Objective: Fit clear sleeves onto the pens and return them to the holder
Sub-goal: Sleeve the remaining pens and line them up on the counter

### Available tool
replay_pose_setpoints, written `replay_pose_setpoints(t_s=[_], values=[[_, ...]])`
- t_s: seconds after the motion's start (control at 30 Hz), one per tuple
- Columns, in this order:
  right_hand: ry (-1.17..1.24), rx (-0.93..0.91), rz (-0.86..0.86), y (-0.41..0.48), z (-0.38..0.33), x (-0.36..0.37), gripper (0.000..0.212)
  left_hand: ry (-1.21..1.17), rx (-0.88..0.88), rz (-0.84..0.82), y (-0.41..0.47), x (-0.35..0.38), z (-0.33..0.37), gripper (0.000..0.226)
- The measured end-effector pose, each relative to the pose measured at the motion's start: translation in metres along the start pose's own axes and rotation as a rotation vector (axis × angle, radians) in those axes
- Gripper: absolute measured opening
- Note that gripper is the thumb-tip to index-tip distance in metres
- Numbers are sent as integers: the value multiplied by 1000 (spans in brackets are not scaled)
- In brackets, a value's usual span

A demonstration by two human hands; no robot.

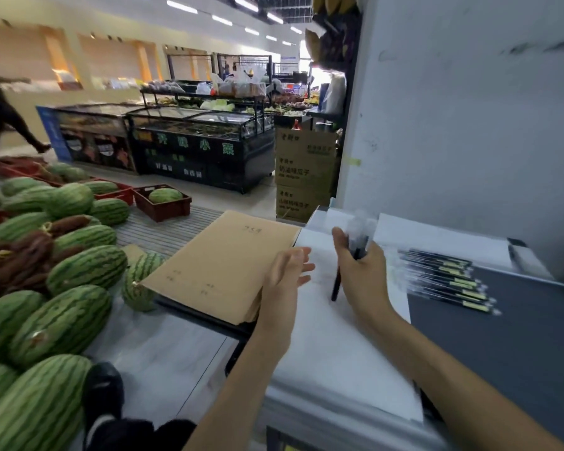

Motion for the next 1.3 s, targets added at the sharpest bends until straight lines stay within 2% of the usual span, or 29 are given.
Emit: replay_pose_setpoints(t_s=[0.13,0.2,0.37,0.43,0.5,0.57,0.63,0.77,0.87,1.03,1.2,1.3], values=[[-60,14,-107,-6,11,13,39,48,-12,14,-1,1,2,26],[-16,25,-122,-6,7,13,40,46,-18,35,-1,-1,3,28],[170,34,43,10,-18,-20,35,43,-21,83,0,-5,1,33],[138,-3,82,6,-20,-34,42,76,-22,77,0,-3,1,35],[70,-2,35,-8,-12,-37,44,83,-38,69,-1,-2,3,36],[17,30,-41,-24,-4,-35,38,61,-79,81,-3,-3,5,37],[-3,55,-49,-31,-5,-37,27,126,-81,53,-7,1,11,35],[5,69,39,-41,-6,-53,22,405,1,-121,-17,18,15,31],[-50,108,8,-53,-3,-59,26,592,122,-198,-20,30,18,34],[-187,73,-48,-56,-11,-74,24,577,244,-220,-20,52,19,38],[-413,-25,-9,-48,-9,-105,32,461,413,-180,-29,70,43,34],[-523,-71,0,-45,-5,-117,24,520,505,-267,-45,87,52,42]])
Point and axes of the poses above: each hand's wrist, its own y-axis towards the middle knuckle, its own x-axis out of the palm, z = x × y, the point moved 10 cm from there along y, towards the middle knuckle, and after that the axes turned 9 degrees about z, right-handed, at the moved point
